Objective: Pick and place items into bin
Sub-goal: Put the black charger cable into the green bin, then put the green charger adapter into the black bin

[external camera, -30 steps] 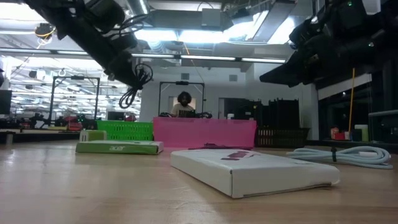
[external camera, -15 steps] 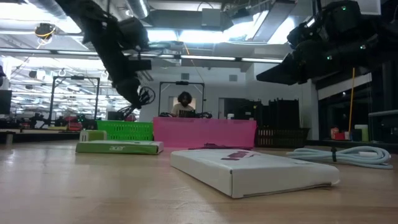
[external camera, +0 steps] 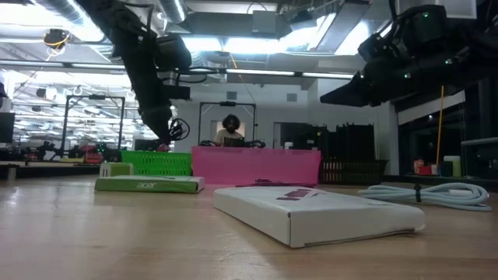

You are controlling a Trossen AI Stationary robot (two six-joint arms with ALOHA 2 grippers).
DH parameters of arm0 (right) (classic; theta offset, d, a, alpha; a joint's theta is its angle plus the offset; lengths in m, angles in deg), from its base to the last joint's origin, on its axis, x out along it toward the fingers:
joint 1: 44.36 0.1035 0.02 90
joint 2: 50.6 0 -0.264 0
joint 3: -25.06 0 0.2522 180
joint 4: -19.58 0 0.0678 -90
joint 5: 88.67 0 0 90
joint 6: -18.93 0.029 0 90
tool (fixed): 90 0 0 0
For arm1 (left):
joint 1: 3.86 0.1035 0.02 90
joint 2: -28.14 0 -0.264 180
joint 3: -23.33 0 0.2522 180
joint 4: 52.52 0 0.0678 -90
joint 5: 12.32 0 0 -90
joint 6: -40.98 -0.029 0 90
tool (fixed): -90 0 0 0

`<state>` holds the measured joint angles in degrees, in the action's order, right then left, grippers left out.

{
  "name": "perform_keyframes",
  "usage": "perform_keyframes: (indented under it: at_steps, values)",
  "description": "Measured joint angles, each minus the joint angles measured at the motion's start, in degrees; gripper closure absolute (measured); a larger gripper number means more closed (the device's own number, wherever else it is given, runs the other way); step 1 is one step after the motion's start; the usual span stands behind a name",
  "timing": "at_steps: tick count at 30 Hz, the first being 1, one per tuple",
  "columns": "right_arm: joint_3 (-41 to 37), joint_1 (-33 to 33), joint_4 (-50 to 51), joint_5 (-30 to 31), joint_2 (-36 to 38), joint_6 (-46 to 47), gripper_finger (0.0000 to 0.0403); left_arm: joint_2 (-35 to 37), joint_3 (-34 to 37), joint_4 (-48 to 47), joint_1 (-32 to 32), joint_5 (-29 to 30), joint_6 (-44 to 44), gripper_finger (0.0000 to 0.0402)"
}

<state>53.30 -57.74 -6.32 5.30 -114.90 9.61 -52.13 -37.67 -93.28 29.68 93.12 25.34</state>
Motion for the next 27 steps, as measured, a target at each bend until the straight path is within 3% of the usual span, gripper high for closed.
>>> perform_keyframes:
  at_steps: [6, 19, 27]
  values:
    - [0.0, -0.95, 0.01, -0.01, 0.0, 0.04, 0.0396, 0.0, 0.0, -0.11, 0.0, -0.02, -0.15, 0.0353]
    - [0.0, -1.02, 0.05, -0.18, 0.0, 0.04, 0.0396, 0.0, 0.02, -0.57, -0.61, 0.14, -0.13, 0.0292]
    - [0.0, -1.02, 0.05, -0.16, 0.0, 0.04, 0.0396, 0.02, -0.17, -0.67, -0.95, 0.55, -1.8, 0.029]
